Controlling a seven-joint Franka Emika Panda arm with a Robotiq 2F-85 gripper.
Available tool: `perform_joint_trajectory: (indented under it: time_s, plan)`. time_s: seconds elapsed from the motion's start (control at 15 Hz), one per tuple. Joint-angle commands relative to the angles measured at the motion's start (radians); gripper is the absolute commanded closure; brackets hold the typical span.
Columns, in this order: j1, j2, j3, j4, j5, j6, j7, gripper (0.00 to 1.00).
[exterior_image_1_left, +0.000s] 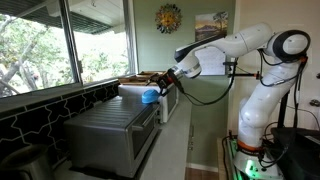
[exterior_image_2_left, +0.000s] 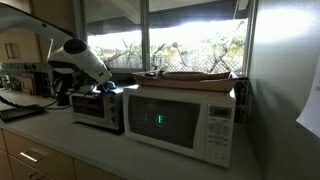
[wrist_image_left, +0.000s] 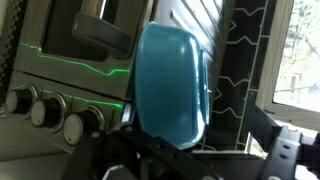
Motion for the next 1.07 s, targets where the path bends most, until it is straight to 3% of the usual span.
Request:
perform_joint_trajectory:
  time_s: [0.0,0.33,0.6,1.0]
  plan:
    - [-0.011,-0.001,0.005,0.012,-0.211,-0.026,0.228,0.00]
    - [-0.041,-0.005,0.005,0.043,-0.506,-0.151,0.514,0.00]
    - [-0.020,-0.001,-0.016,0.057,-0.582,-0.201,0.609,0.00]
    - [-0.027,0.011,0.011,0.049,-0.642,-0.145,0.755,0.00]
